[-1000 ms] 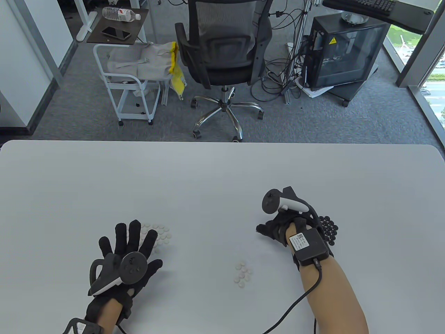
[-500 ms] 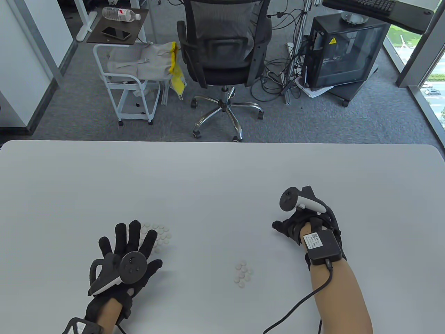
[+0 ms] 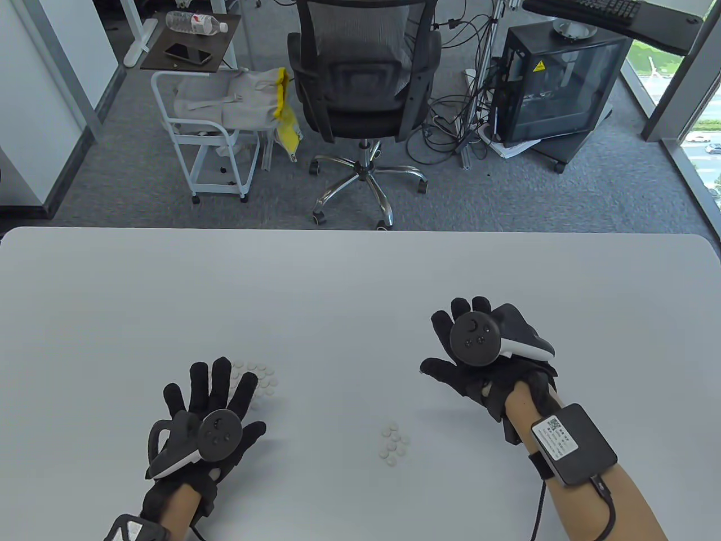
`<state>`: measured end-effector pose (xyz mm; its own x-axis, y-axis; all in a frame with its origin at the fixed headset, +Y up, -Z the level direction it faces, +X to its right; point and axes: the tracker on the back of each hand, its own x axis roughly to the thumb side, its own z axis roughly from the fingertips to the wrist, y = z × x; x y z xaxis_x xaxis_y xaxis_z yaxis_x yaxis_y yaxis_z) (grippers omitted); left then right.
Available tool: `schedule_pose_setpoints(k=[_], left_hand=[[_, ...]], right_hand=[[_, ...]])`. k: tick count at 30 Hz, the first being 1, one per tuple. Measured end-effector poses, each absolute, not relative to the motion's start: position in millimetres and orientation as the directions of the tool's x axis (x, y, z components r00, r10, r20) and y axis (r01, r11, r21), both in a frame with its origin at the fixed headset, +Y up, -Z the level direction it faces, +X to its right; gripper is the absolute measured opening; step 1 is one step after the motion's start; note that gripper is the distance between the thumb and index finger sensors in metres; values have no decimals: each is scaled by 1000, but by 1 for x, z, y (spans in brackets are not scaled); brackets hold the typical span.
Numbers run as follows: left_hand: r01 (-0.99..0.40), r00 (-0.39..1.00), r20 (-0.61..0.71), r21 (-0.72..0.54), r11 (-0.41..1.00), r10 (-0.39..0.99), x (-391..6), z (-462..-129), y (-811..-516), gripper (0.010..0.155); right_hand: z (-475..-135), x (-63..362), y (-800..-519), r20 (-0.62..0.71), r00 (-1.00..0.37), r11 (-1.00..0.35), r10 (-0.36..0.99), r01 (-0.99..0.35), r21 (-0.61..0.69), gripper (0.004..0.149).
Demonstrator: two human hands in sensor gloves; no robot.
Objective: Go stone sorting task
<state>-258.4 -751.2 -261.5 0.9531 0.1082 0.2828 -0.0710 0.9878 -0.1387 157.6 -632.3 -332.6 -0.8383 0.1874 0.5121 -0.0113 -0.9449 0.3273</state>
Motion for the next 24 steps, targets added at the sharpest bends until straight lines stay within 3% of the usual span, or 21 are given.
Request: schedule_pose_setpoints(k=[8, 12, 17, 24], left_hand=[[-56, 950, 299, -116, 992, 89, -250, -259, -752, 82], [-40, 948, 310, -110, 993, 72, -247, -258, -754, 83], [-45, 948, 310, -111, 993, 78, -244, -259, -757, 83], [-31, 946, 319, -101, 994, 62, -238, -258, -759, 83]], right_hand=[[-297, 178, -653, 595, -796, -991, 113, -51, 120, 88], [-284, 194, -683, 578, -801, -988, 155, -121, 98, 87], [-276, 208, -720, 552, -819, -988, 155, -114, 107, 87], [-269, 217, -742, 539, -832, -991, 132, -100, 89, 87]])
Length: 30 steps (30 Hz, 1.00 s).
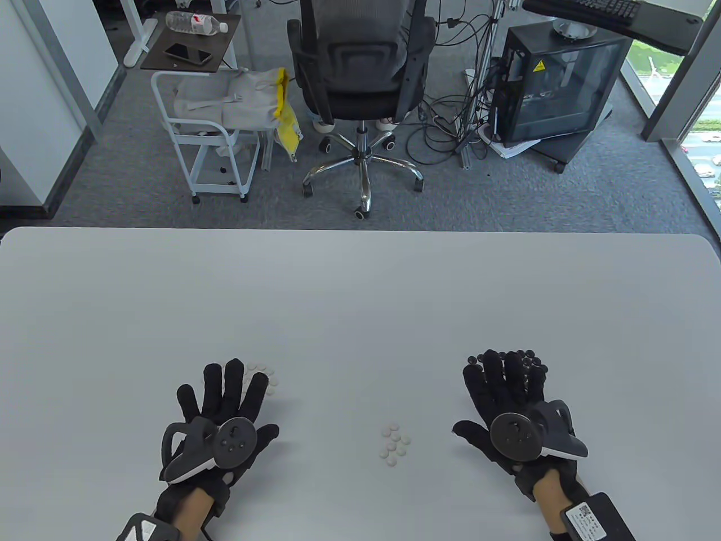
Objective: Go stone sorting task
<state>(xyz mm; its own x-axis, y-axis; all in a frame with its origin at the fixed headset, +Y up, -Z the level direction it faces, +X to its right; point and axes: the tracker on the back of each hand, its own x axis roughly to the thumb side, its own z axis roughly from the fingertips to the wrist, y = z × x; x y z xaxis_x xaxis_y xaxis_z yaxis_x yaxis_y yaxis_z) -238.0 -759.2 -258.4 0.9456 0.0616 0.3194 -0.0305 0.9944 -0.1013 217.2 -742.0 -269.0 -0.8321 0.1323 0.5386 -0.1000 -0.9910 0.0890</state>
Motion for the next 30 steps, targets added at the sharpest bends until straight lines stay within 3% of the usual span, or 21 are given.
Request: schedule_pose_setpoints(k=[17, 24, 30], left_hand=[[-54, 955, 284, -120, 991, 86, -239, -265, -760, 81], [-126, 966, 213, -114, 985, 148, -243, -292, -717, 70], [-159, 970, 128, -318, 935, 208, -230, -337, -671, 64]], right_hand=[[-265, 216, -759, 540, -826, -981, 162, -75, 179, 87], [-270, 221, -760, 497, -846, -973, 193, -99, 209, 87], [-272, 226, -759, 478, -850, -967, 220, -126, 221, 87]])
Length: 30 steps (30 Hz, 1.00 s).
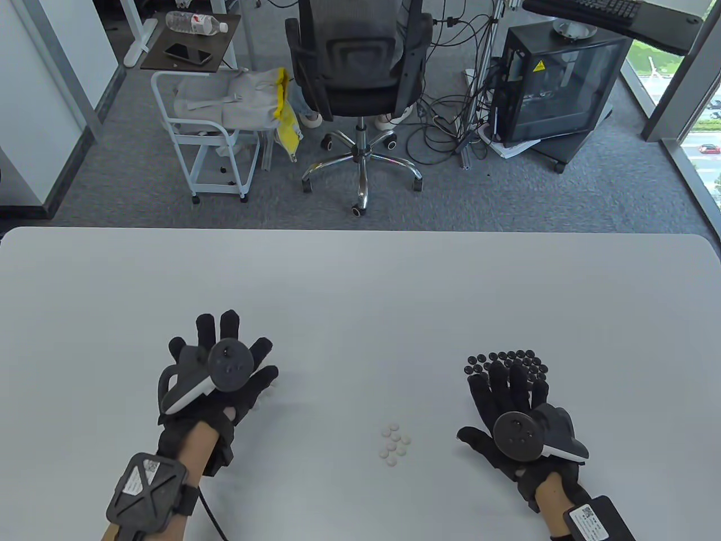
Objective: Go stone sorting task
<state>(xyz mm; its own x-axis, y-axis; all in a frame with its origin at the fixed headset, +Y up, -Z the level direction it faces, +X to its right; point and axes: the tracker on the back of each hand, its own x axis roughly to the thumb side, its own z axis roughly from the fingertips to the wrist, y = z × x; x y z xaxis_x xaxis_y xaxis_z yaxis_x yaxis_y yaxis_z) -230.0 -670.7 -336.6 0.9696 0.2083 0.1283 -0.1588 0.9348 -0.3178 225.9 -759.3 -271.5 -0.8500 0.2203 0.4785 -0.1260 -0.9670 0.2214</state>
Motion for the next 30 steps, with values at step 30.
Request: schedule_pose_setpoints(k=[30], left_hand=[[197, 842, 453, -763, 616, 292, -48, -335, -765, 66]], right_hand=[[-270, 240, -750, 416, -860, -950, 294, -217, 224, 86]])
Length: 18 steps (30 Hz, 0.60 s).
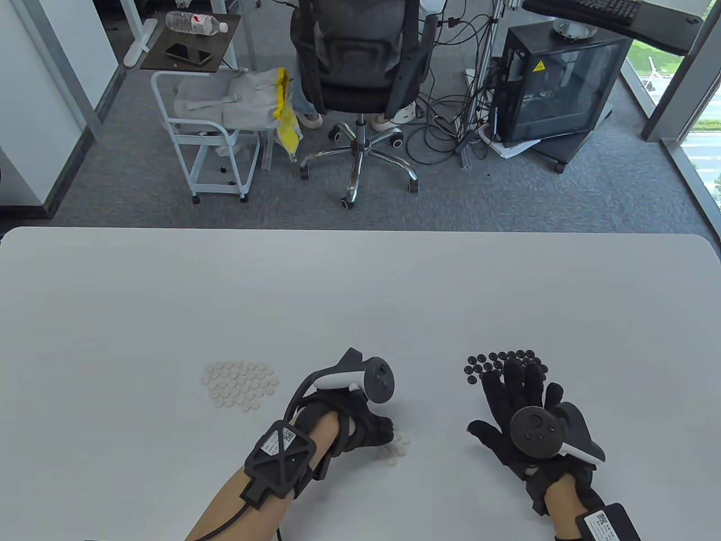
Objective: Go stone sorting task
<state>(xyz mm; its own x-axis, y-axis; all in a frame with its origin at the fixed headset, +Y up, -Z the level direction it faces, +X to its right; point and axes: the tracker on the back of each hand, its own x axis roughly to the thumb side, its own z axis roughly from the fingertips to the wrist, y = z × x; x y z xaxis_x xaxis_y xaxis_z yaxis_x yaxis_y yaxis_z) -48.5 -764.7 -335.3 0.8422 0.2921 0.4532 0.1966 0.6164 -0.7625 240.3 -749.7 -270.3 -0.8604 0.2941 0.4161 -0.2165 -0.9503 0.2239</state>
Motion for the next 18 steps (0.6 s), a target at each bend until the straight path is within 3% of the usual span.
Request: schedule_pose_setpoints(k=[10, 18], left_hand=[[223, 867, 447, -744, 629, 222, -70, -336, -769, 66], [93, 970, 216, -761, 642, 116, -157, -364, -761, 66]], right_hand=[[-271, 239, -752, 413, -863, -948, 292, -204, 244, 86], [-271, 242, -752, 406, -864, -945, 299, -208, 253, 86]])
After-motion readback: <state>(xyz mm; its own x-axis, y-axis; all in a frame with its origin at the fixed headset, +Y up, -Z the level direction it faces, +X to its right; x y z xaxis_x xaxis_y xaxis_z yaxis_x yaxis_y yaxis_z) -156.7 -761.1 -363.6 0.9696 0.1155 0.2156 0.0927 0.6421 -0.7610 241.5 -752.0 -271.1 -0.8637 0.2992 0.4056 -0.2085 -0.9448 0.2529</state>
